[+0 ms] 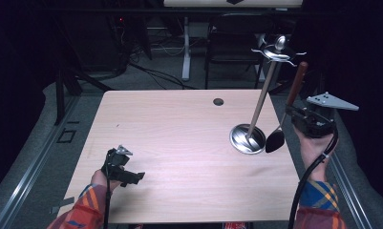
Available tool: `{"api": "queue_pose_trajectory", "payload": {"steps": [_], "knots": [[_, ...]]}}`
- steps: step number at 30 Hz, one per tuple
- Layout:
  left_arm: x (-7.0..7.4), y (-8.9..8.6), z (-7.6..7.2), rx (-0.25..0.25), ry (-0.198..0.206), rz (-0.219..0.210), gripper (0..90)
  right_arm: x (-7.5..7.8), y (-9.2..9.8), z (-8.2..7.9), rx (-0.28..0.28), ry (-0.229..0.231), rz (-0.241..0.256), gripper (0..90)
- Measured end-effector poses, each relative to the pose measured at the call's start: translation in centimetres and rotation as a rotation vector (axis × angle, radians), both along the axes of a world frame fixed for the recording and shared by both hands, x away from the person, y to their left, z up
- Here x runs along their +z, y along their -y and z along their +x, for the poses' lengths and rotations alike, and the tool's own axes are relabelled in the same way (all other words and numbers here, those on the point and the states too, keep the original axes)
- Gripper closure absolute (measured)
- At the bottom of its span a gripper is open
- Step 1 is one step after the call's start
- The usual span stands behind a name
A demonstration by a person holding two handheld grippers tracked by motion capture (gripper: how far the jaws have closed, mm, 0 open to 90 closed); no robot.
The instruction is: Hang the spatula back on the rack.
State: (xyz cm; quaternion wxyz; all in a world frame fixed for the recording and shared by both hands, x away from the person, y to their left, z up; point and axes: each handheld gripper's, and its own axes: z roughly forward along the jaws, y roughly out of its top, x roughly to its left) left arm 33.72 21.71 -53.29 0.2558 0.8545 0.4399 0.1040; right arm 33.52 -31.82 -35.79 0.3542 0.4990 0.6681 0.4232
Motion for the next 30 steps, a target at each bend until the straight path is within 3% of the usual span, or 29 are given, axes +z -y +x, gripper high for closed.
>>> {"api": "queue_pose_trajectory", "payload": {"steps": [30], "knots": [[-0.2,0.0,-0.1,-0.002,-0.006,0.009,7.5,0.5,-0.8,1.9,-0.014,0.008,-0.047,84.5]]}}
